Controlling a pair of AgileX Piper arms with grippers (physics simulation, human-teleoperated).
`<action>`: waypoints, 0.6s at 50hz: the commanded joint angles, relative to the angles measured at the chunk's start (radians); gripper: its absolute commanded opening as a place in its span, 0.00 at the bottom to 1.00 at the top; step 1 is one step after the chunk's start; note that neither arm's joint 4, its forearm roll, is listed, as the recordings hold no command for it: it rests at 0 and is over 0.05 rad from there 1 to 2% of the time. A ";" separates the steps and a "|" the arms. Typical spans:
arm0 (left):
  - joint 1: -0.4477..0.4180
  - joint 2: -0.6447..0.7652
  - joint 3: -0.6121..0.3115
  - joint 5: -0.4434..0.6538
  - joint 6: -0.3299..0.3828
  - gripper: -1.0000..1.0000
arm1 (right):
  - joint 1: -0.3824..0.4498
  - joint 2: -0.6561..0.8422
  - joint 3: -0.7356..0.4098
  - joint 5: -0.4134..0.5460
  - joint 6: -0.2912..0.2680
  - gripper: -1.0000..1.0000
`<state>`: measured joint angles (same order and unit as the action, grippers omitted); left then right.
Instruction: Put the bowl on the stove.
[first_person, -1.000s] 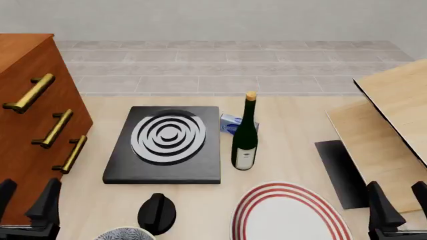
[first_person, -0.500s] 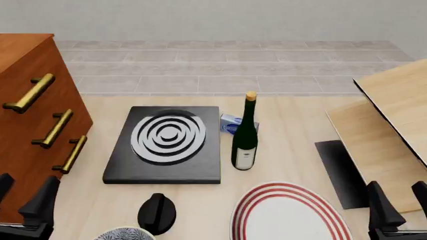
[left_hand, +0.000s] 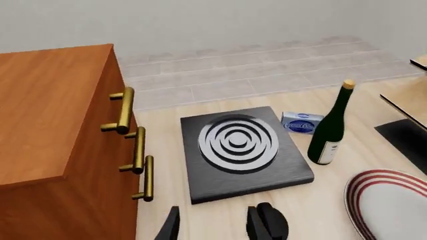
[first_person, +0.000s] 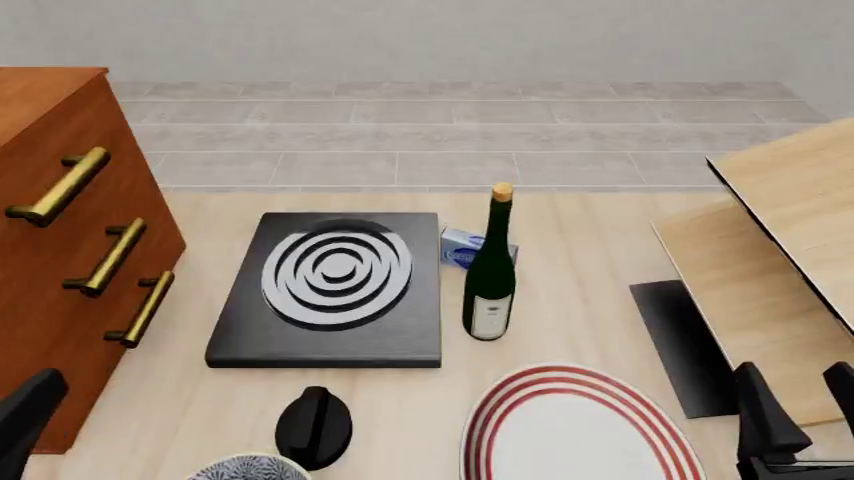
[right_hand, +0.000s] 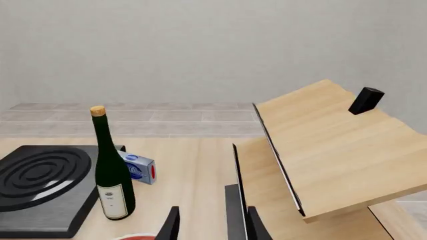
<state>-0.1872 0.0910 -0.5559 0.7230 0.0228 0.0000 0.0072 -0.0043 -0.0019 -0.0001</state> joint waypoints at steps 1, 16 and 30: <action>-0.011 0.008 -0.112 0.185 0.035 1.00 | 0.000 0.000 0.000 0.000 0.000 1.00; -0.050 0.021 -0.147 0.352 0.037 1.00 | 0.000 0.000 0.000 0.000 0.000 1.00; -0.044 0.035 -0.191 0.457 0.096 1.00 | 0.000 0.000 0.000 0.000 0.000 1.00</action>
<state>-0.2197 0.1162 -0.7232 1.0978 0.0886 0.0001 0.0072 -0.0043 -0.0019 -0.0001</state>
